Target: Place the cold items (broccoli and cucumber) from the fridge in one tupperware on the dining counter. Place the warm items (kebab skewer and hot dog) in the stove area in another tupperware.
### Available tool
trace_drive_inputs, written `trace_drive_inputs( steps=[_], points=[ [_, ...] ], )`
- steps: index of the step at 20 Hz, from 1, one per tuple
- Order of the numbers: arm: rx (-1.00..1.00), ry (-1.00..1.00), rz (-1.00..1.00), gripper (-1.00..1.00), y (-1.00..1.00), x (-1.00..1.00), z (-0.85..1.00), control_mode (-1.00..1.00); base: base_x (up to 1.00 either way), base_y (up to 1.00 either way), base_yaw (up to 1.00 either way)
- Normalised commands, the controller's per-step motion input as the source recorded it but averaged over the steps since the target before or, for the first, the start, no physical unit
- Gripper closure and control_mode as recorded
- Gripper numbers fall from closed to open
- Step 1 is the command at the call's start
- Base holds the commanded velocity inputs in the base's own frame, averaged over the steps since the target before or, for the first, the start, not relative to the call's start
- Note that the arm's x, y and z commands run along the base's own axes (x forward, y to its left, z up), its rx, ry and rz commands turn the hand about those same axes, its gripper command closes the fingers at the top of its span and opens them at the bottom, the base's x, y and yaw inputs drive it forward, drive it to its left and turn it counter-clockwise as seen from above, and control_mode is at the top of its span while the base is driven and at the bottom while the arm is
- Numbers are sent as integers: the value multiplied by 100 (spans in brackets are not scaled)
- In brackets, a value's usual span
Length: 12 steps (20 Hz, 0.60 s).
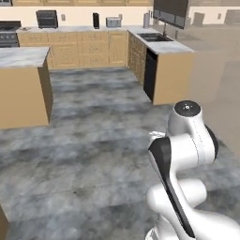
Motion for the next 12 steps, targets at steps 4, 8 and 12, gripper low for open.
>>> trace_drive_inputs(
  steps=[4, 8, 12],
  points=[
    [0, 0, 0, -100, 0, 0, 0, 100, 100, -18, 7],
    [0, 0, 0, -100, 0, 0, 0, 100, 100, -30, 10],
    [0, 0, 0, -100, 0, 0, 0, 100, 100, -66, 6]
  ],
)
